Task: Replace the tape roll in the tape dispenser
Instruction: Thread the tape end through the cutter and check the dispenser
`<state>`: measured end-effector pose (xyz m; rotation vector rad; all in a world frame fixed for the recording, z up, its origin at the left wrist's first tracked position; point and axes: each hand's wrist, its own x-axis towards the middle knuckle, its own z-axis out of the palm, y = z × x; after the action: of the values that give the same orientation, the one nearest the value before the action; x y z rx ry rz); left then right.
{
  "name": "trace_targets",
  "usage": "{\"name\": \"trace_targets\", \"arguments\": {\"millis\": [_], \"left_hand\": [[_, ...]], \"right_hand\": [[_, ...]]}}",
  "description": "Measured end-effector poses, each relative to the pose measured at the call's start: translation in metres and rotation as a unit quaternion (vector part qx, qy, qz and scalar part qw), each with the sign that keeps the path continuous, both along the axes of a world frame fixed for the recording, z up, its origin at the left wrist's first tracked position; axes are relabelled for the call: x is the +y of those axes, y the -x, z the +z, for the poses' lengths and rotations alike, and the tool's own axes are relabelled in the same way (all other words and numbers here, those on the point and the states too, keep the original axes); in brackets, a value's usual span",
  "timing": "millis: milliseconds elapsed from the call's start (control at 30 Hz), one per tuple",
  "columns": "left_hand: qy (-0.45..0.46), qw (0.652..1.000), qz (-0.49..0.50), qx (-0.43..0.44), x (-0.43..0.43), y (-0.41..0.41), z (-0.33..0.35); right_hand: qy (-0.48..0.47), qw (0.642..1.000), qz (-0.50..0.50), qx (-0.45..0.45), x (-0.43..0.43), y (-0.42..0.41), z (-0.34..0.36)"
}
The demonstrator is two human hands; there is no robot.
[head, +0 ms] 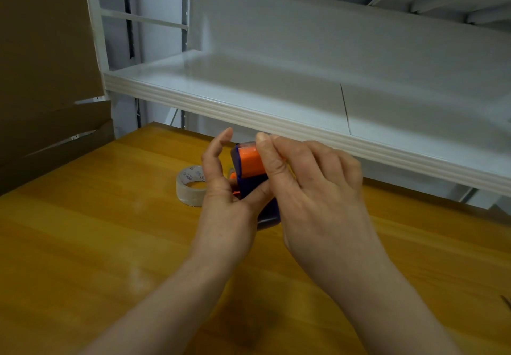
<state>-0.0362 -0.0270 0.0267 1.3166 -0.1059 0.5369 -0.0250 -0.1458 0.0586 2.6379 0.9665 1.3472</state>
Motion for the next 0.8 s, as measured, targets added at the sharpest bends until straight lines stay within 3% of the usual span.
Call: {"name": "trace_targets", "arguments": {"millis": [800], "left_hand": [[-0.01, 1.0, -0.002, 0.021, 0.0027, -0.0021, -0.0018]], "right_hand": [[0.02, 0.999, -0.008, 0.037, -0.0029, -0.005, -0.0027]]}}
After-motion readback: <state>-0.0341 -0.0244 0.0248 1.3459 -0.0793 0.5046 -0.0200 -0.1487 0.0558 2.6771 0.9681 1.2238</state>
